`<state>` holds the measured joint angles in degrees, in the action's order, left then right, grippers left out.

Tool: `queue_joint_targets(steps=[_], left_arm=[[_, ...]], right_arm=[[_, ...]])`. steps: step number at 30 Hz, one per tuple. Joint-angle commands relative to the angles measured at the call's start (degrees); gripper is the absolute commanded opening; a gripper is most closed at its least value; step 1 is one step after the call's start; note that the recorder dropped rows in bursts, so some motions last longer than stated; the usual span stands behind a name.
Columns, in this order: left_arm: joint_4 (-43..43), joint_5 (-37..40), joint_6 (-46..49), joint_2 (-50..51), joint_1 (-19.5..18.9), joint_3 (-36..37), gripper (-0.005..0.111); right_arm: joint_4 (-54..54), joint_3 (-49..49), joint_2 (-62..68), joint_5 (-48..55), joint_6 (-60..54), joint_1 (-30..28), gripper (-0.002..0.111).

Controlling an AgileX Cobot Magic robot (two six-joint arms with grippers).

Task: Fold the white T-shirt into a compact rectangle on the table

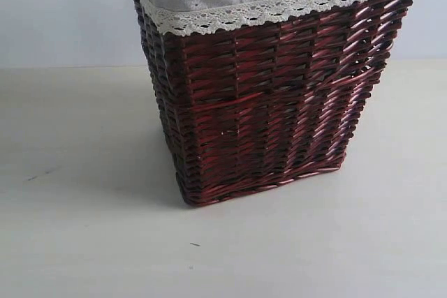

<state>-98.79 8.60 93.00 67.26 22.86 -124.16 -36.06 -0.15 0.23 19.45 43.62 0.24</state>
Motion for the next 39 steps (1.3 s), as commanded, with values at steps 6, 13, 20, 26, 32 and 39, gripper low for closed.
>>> queue_joint_targets(steps=[6,13,20,26,32,39], left_arm=[[3.6,-11.0,1.5,-2.6,0.1,-3.8,0.000],[0.1,-8.1,1.0,-2.7,0.1,0.5,0.000],[-1.2,-7.4,-4.5,-4.6,0.1,18.9,0.000],[-1.0,8.8,-12.1,-11.0,0.1,36.4,0.000],[19.8,27.3,-35.2,-15.6,0.1,44.1,0.000],[30.1,50.0,-48.5,-13.2,0.1,45.5,0.000]], right_arm=[[-0.5,0.1,-0.2,-0.2,-0.2,-0.2,0.000],[-0.5,0.1,-0.2,-0.2,-0.2,-0.2,0.000],[-0.5,0.1,-0.2,-0.2,-0.2,-0.2,0.000],[-0.5,0.1,-0.2,-0.2,-0.2,-0.2,0.000],[-0.5,0.1,-0.2,-0.1,-0.2,-0.2,0.000],[-0.5,0.1,-0.2,0.2,-0.2,-0.2,0.000]])
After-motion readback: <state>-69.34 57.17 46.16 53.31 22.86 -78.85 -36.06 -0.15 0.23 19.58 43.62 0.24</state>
